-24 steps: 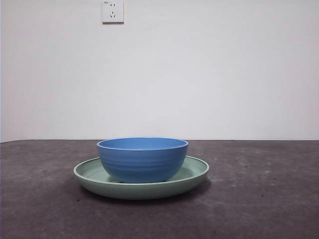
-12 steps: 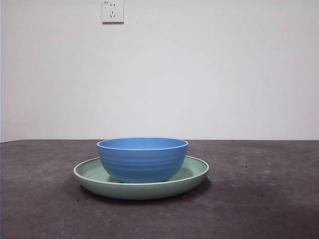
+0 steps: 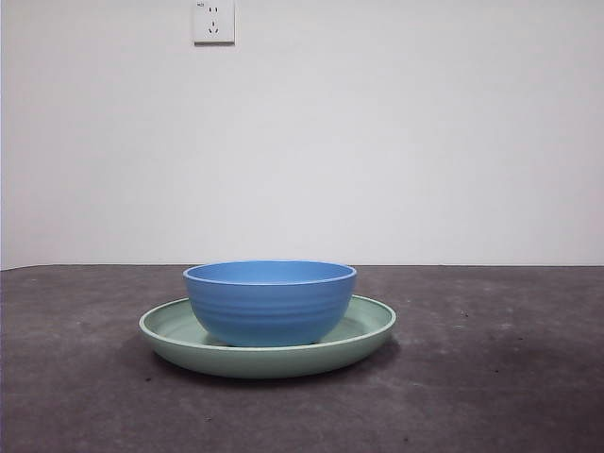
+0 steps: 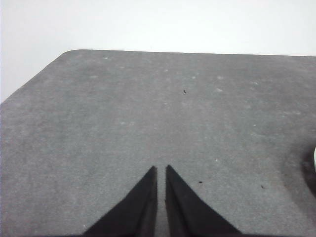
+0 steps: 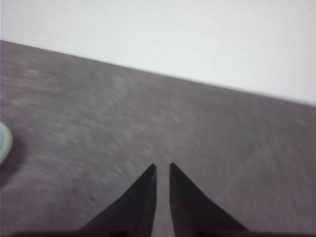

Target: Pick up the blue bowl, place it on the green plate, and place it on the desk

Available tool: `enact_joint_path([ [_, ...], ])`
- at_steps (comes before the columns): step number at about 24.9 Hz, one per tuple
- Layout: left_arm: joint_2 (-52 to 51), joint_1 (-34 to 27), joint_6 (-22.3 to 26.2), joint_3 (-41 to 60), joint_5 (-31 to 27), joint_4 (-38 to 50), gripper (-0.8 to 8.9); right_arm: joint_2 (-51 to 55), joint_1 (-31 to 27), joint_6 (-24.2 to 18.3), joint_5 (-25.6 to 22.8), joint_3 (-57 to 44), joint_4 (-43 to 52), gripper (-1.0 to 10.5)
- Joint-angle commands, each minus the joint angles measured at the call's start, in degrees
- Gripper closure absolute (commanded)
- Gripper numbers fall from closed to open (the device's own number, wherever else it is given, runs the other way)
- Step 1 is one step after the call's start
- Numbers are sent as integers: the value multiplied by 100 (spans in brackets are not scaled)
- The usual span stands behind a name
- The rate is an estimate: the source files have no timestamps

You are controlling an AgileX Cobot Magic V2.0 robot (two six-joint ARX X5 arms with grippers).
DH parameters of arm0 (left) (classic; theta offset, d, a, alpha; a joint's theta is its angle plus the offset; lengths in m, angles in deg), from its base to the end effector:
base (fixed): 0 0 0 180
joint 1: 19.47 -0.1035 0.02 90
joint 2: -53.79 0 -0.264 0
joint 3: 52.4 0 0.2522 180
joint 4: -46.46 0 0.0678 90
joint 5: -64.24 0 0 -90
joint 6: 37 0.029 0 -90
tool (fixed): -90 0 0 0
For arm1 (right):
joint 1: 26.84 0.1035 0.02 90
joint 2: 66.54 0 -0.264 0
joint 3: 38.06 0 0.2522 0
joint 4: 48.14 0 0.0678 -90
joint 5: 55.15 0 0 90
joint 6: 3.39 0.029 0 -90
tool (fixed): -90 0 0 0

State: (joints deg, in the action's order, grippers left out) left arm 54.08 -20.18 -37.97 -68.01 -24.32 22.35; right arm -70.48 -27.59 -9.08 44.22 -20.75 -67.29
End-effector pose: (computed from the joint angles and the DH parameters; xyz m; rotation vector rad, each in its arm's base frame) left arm 0.0949 0.0004 0.1567 -0.0198 0.1535 -0.0114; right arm 0.0980 0.0034 0.1702 -0.0901 0.0930 0.1552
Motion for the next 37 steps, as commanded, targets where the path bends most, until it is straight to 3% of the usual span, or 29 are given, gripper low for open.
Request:
enact_joint_path([
  [1,-11,4,-13,118,-17,-39,786,11,-4,271,-177,-68,57,908],
  [8,-11,4,-13,118,-17,-37,786,33,-9,527,-688,-295,-103,908],
  [18,-11,4,-13,118,-17,-39,786,315,-15,522,-682,-293,-459,908],
  [37,-11,4,-13,118,-17,-39,786,374,-15,522,-682,-291,328,908],
])
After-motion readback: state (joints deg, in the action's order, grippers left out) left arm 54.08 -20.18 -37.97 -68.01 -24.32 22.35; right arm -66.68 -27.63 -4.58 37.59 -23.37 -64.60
